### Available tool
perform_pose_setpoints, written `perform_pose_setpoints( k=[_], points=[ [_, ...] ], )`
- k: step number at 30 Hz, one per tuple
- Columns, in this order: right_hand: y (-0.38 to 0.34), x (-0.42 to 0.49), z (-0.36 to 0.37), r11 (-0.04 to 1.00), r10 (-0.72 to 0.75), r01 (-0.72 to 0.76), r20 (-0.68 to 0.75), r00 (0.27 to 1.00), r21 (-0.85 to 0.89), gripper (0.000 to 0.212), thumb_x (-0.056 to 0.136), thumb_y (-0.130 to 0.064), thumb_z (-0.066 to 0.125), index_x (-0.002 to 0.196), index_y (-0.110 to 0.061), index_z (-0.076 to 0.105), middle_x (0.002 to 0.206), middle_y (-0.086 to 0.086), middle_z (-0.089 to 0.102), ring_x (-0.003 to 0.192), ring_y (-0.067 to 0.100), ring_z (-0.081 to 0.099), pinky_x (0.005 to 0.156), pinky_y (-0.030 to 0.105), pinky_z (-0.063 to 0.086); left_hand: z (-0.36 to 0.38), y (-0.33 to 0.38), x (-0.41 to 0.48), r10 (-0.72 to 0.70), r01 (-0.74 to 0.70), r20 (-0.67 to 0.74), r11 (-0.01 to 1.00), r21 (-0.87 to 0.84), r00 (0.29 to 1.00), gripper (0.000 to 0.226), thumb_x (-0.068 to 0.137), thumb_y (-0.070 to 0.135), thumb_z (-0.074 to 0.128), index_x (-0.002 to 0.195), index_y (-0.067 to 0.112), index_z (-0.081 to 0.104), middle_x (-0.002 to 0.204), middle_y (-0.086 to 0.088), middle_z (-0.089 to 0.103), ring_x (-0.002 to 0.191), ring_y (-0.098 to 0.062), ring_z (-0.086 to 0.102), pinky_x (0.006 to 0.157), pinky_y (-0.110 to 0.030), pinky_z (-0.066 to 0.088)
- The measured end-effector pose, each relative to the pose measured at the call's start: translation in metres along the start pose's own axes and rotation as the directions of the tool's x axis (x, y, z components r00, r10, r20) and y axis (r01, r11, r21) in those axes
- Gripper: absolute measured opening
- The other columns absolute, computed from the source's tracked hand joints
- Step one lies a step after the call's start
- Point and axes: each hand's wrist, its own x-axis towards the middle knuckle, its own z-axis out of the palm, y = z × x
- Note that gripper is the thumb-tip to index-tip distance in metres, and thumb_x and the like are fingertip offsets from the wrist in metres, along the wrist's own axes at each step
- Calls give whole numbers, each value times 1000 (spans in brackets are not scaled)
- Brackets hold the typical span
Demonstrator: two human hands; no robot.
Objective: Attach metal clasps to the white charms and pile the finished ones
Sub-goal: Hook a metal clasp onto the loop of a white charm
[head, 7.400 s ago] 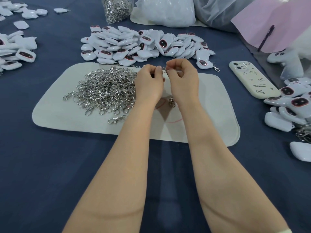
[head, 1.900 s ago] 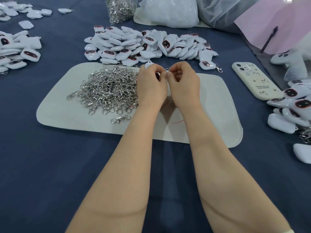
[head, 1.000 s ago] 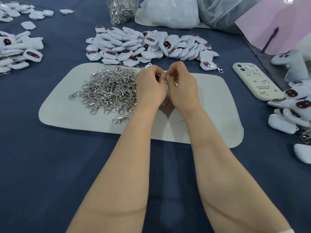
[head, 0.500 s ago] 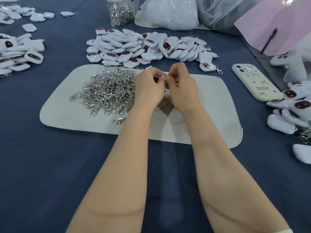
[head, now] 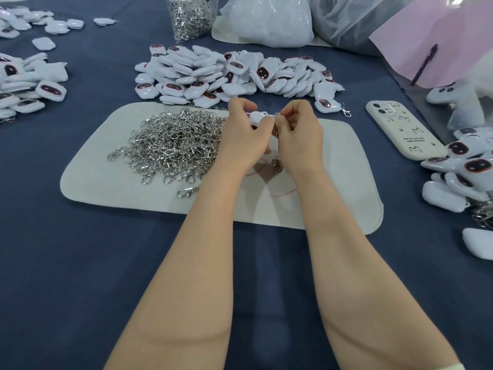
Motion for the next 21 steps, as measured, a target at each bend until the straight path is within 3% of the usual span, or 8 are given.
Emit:
perform_pose_setpoints(
  k=[3,7,12,15,18,21],
  points=[
    [0,0,0,999,-19,19,17,1000,-35,11,92,-4,49,92,-15,47,74,-14,50,66,0,49,63,11,39,0,-3,1,36,-37,14,994,99,999,13,87,15,53,96,18,45,80,5,54,55,-8,55,54,-18,42],
    [0,-1,1,997,-28,31,47,999,-65,12,91,-4,49,91,-15,46,73,-14,50,68,4,50,68,19,42,-2,-5,2,65,-67,25,994,90,998,14,87,11,55,97,16,47,79,3,55,46,-5,56,47,-17,44],
    [0,-1,0,998,-24,27,51,998,-62,11,92,-4,48,91,-15,47,75,-13,51,72,9,52,71,22,46,-3,-6,3,72,-75,39,995,62,997,14,89,10,55,100,18,51,86,0,57,53,-13,61,53,-25,50],
    [0,-1,0,998,-16,18,40,999,-54,11,92,-4,49,91,-15,47,75,-12,52,76,14,55,76,29,49,-3,-6,2,68,-70,44,997,45,997,14,89,8,55,99,18,52,84,1,56,49,-10,59,48,-18,46],
    [0,0,0,999,3,-2,16,1000,-46,11,92,-5,50,92,-15,47,75,-12,52,77,13,55,78,31,49,-2,-6,3,69,-71,48,996,49,996,14,88,9,57,99,19,54,83,5,56,57,-16,59,48,-16,44],
    [0,0,0,999,13,-12,5,1000,-43,10,92,-6,50,91,-16,48,75,-13,51,71,5,51,77,28,48,0,-7,4,91,-96,51,990,99,995,15,87,12,58,98,21,57,82,13,54,73,-22,60,66,-31,54]
  ],
)
